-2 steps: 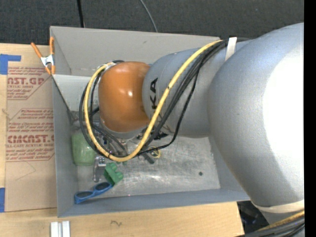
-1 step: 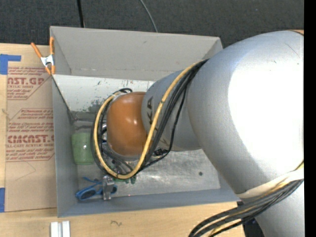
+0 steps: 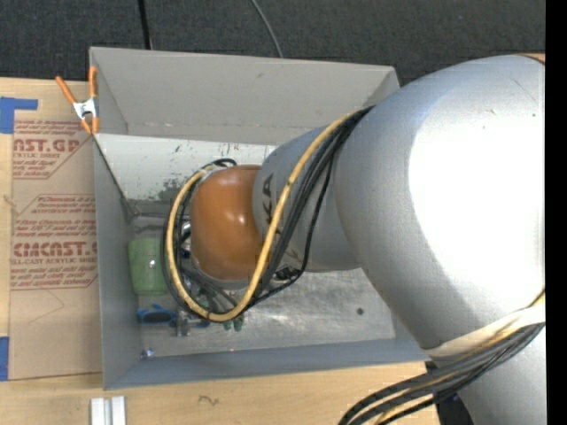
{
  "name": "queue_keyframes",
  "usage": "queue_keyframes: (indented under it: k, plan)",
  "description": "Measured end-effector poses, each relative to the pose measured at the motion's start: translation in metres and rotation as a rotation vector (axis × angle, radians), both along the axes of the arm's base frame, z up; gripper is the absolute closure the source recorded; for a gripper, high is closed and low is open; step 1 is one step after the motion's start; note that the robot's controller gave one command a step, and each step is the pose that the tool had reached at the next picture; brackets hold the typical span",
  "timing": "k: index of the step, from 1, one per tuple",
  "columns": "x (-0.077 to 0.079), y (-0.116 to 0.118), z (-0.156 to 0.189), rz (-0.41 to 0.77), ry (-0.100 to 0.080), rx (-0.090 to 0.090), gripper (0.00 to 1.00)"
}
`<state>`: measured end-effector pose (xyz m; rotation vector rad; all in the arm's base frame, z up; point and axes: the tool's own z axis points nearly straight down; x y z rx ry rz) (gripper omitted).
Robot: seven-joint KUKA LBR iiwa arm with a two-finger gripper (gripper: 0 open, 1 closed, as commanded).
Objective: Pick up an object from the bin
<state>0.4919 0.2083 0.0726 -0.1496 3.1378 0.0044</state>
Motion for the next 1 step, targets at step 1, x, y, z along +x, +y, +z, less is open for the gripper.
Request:
queue_keyframes:
  k: [1]
  plan:
    - [-0.0046, 0.0088, 0.1443, 0.204, -0.009, 0.000, 1.00]
